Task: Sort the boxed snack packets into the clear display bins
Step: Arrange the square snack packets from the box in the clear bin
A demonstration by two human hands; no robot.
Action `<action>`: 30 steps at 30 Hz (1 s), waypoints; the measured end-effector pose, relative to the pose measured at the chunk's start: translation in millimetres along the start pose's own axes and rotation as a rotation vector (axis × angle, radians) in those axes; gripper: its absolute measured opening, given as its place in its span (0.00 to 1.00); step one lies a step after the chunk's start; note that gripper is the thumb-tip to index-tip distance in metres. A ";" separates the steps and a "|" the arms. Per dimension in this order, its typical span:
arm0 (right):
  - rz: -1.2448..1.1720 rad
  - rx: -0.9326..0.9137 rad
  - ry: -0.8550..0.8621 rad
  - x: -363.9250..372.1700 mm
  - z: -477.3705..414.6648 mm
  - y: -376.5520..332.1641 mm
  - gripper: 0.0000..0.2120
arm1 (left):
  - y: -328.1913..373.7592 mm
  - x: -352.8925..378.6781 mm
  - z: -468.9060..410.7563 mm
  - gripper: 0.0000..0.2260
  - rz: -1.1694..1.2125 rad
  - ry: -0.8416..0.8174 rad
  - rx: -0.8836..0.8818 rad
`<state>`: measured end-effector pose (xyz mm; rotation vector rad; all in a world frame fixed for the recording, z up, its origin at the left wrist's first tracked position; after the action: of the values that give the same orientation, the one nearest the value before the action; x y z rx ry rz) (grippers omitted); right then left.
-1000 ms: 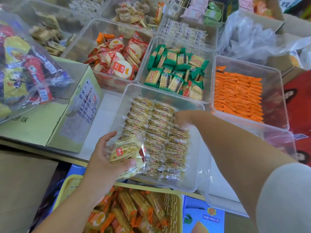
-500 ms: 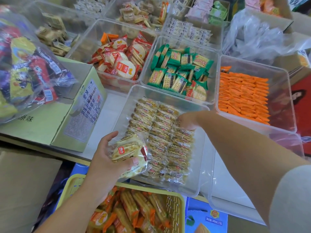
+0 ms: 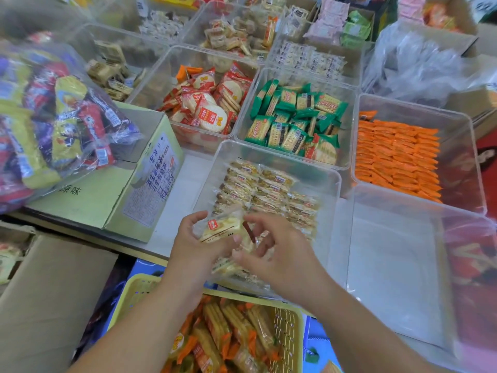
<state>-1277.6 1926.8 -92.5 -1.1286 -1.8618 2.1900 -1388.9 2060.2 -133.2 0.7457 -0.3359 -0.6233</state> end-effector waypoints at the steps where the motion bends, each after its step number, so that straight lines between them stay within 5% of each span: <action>1: 0.004 -0.006 0.026 4.1 7.3 -0.3 0.29 | -0.2 2.9 3.4 0.37 0.003 0.007 -0.019; 6: -0.023 0.027 0.169 9.9 23.0 3.4 0.31 | -1.3 9.1 20.2 0.09 0.247 -0.064 -0.089; 9: -0.015 0.038 0.228 11.4 29.9 2.9 0.31 | -4.0 10.0 28.1 0.10 0.237 -0.079 -0.090; 14: 0.103 0.054 0.274 9.7 39.9 -1.8 0.20 | -8.8 12.0 40.0 0.25 0.157 -0.153 -0.098; 18: -0.414 0.152 0.181 14.9 47.6 -5.5 0.14 | -4.7 18.0 49.1 0.22 0.053 -0.157 0.014; 21: -0.663 0.276 0.182 17.7 51.0 -3.7 0.23 | -6.3 25.1 54.0 0.24 -0.131 -0.108 0.067; 25: -0.586 0.310 0.266 11.5 46.8 4.9 0.09 | -7.3 30.0 56.3 0.25 -0.251 -0.128 0.119; 30: -0.332 0.275 0.242 -18.1 28.1 22.1 0.10 | -4.7 11.1 41.5 0.19 -0.219 -0.085 0.115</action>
<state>-1270.9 1888.7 -102.8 -0.9090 -1.4718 1.9494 -1402.6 2028.7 -107.1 0.8755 -0.3731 -0.8496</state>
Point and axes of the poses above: each hand's wrist, its own z-axis away from the middle knuckle, its own x-axis out of the palm, y = z × x, the point moved 3 cm from there along -z, towards the middle knuckle, and after that the axes turned 11 degrees about -x, right-handed, at the moved point
